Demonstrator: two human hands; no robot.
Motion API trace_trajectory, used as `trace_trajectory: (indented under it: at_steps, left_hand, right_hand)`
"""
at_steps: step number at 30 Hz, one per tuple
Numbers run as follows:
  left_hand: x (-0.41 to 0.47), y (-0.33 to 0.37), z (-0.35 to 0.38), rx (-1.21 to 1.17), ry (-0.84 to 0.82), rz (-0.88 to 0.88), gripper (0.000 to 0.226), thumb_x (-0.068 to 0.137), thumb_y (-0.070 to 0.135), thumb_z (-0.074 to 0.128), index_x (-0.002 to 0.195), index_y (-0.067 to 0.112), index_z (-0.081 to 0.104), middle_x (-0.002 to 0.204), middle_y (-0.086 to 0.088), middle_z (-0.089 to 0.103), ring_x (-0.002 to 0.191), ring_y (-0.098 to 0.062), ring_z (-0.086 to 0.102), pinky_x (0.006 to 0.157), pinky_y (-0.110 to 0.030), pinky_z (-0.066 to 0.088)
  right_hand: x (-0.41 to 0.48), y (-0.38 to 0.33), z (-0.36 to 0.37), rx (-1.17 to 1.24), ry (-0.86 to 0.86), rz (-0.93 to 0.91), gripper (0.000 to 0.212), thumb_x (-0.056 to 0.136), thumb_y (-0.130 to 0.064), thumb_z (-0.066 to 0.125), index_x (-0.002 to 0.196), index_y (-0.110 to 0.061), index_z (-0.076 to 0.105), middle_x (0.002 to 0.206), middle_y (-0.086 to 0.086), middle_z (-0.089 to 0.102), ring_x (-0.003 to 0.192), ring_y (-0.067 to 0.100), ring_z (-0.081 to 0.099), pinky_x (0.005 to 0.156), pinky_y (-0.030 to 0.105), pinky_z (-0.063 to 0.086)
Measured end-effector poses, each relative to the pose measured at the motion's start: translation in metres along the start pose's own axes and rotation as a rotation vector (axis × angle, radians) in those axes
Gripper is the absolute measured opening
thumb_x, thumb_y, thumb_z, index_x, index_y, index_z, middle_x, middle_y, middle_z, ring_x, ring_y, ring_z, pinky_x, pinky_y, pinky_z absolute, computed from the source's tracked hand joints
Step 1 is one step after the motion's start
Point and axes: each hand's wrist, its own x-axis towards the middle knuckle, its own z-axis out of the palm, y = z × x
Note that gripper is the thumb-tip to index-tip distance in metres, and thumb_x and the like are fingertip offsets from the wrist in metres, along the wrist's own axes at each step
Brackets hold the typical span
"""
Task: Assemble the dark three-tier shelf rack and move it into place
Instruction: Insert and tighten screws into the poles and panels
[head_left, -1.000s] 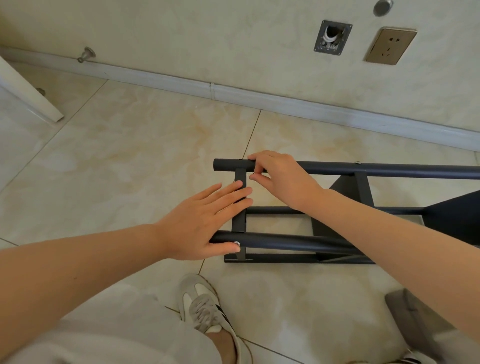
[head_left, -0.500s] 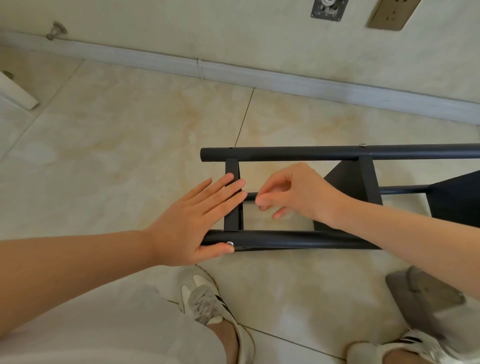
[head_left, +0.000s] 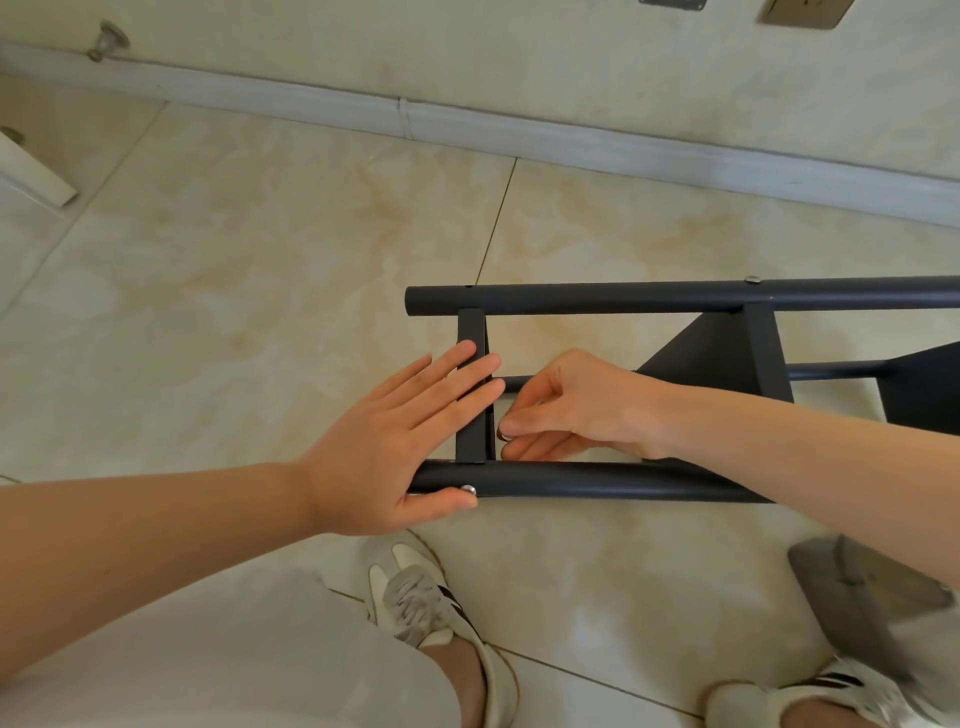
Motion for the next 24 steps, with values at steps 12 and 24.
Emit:
trace_trajectory:
  at_steps: [12, 24]
  left_hand:
    - [0.001, 0.001, -0.001, -0.019, -0.009, -0.018, 0.079, 0.095, 0.053, 0.053, 0.156, 0.009, 0.028, 0.166, -0.008, 0.021, 0.156, -0.027, 0.010, 0.126, -0.037, 0.015]
    - [0.001, 0.001, 0.001, -0.016, -0.005, -0.015, 0.080, 0.095, 0.053, 0.054, 0.155, 0.008, 0.030, 0.166, -0.007, 0.022, 0.156, -0.027, 0.011, 0.126, -0.035, 0.014]
  right_hand:
    - [0.015, 0.001, 0.009, -0.095, -0.079, -0.066, 0.013, 0.087, -0.015, 0.066, 0.094, -0.009, 0.075, 0.089, 0.004, 0.077, 0.087, 0.015, 0.074, 0.085, 0.028, 0.059]
    - [0.026, -0.001, 0.008, -0.045, -0.189, 0.040, 0.014, 0.089, -0.013, 0.069, 0.080, -0.020, 0.078, 0.090, 0.005, 0.075, 0.085, 0.012, 0.070, 0.097, 0.034, 0.053]
